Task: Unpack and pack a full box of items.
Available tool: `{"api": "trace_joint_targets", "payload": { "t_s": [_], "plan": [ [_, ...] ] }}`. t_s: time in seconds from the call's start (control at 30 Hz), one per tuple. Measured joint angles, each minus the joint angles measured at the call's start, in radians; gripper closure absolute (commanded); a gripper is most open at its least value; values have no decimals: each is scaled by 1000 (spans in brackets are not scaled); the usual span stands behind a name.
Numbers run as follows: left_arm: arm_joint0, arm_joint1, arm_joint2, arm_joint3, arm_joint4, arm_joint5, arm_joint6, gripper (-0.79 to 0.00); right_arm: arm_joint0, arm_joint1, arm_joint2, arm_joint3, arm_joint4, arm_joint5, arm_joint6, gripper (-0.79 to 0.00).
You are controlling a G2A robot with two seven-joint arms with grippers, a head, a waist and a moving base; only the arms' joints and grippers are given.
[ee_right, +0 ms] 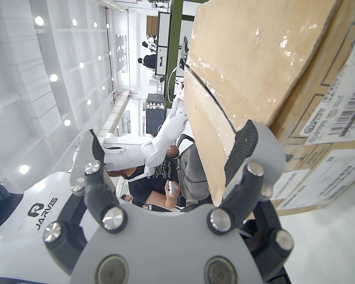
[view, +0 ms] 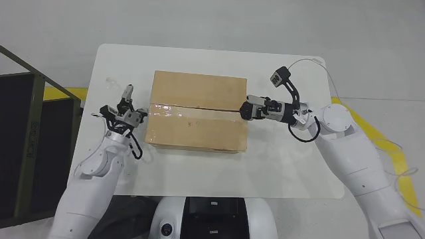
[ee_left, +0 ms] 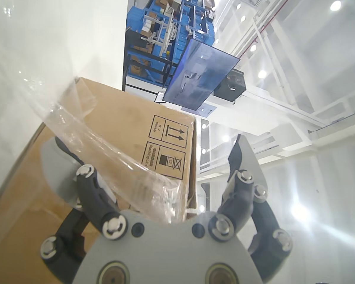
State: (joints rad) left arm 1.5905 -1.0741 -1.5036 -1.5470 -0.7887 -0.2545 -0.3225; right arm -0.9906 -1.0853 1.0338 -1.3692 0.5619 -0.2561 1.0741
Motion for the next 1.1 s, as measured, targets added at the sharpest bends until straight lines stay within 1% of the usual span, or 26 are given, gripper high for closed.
{"api": "trace_joint_targets", "payload": {
  "t_s": [0.17,0.37,0.57,0.87,1.0,1.1],
  "plan": [
    [4,-8,-18,10,-70,-44,-25,-785,0,0,0,0,0,0,0,-785],
    [21,-15,-47,2,-150,-77,-74,-785,0,0,0,0,0,0,0,-785],
    [35,-25,-61,-9,-202,-134,-108,-785,0,0,0,0,0,0,0,-785],
    [52,-42,-75,-48,-231,-226,-104,-785,0,0,0,0,0,0,0,-785],
    [67,-47,-82,-78,-244,-245,-117,-785,0,0,0,0,0,0,0,-785],
    [86,-50,-87,-103,-246,-240,-136,-785,0,0,0,0,0,0,0,-785]
  ]
}}
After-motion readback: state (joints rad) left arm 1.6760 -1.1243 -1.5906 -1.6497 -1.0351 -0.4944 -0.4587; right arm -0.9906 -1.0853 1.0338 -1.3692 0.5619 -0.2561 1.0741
